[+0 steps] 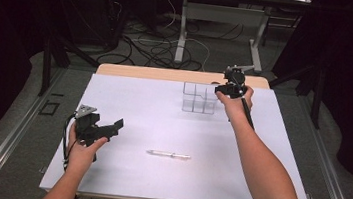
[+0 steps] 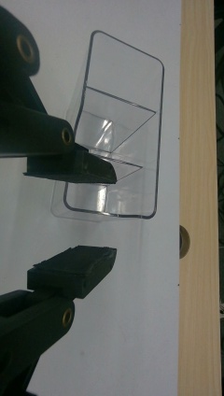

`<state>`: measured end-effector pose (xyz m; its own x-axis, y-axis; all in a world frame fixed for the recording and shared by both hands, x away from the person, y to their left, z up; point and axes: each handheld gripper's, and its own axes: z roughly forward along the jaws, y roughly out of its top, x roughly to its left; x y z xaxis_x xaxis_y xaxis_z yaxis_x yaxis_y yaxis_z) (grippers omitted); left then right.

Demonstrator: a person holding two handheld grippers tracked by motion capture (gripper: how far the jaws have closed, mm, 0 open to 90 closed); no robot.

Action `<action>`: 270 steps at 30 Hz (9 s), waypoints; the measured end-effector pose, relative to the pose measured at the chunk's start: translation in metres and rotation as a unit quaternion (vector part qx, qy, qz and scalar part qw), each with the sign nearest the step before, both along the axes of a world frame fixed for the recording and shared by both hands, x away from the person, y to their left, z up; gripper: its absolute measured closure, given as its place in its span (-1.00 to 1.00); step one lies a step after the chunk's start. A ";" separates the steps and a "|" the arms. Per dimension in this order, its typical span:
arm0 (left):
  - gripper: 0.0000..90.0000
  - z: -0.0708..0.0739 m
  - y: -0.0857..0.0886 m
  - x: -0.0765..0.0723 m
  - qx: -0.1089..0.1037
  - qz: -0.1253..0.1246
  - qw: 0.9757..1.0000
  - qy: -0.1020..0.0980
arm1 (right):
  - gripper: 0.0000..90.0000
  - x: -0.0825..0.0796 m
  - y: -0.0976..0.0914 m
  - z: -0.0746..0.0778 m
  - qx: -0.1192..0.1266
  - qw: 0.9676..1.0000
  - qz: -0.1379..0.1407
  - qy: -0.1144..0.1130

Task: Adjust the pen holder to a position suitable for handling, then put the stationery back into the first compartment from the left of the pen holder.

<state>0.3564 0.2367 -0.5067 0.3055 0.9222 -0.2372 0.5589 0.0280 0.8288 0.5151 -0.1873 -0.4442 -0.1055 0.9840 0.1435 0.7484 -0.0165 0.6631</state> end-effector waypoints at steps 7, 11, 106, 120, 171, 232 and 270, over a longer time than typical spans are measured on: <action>-0.94 0.000 0.000 0.000 -0.001 0.003 1.000 0.000 | 0.30 0.007 0.002 -0.009 -0.006 1.000 -0.001 0.005; -0.92 0.000 0.001 -0.001 0.001 0.005 1.000 0.001 | 0.32 0.011 0.005 -0.015 0.000 1.000 -0.003 0.005; -0.85 -0.005 -0.006 0.003 0.009 0.006 1.000 0.014 | 0.86 -0.045 0.045 -0.035 0.036 0.996 0.019 0.080; -0.85 -0.005 -0.005 0.003 0.009 0.007 1.000 0.014 | 0.85 -0.045 0.055 -0.036 0.032 0.996 0.030 0.073; -0.84 -0.004 -0.002 -0.001 0.015 0.011 1.000 0.012 | -0.56 -0.102 0.063 -0.033 -0.017 0.941 0.336 -0.047; -0.83 -0.005 -0.003 0.000 0.020 0.008 1.000 0.015 | 0.20 -0.127 0.167 -0.068 -0.194 0.785 0.588 -0.004; -0.83 -0.006 -0.003 0.000 0.020 0.007 1.000 0.017 | 0.67 -0.132 0.177 -0.087 -0.247 0.748 0.615 0.045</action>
